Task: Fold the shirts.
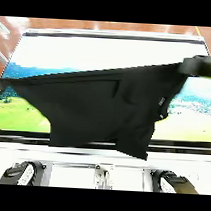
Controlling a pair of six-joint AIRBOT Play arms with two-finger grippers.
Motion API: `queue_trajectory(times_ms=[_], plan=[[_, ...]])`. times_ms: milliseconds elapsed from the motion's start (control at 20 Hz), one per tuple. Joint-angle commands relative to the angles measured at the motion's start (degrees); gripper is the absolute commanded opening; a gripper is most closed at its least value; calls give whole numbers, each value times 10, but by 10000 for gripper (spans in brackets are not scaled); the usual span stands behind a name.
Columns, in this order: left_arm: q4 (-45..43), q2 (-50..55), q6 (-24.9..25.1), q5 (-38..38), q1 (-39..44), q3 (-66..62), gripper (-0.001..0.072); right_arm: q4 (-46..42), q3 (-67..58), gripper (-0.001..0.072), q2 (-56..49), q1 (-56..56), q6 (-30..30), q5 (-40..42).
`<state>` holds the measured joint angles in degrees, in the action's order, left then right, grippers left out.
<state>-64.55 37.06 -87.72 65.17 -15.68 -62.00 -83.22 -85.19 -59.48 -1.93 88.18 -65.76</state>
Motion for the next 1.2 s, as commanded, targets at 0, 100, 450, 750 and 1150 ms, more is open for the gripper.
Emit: queue_trajectory(times_ms=[0, 100, 450, 750, 1150], plan=[[52, 127, 11, -159, 0, 71, 37, 57, 35, 78, -143, -1, 4, 253], [128, 230, 58, -208, 0, 59, 38, 113, 35, 78, -211, -1, 3, 346], [269, 447, 76, -147, -5, 40, 150, 153, 35, 236, -323, -1, 17, 286], [129, 427, 75, 110, -119, -19, 444, 71, 35, 595, -229, 54, -20, 138], [37, 334, 136, 184, -182, 169, 680, 65, 76, 594, -190, 196, -28, -136]])
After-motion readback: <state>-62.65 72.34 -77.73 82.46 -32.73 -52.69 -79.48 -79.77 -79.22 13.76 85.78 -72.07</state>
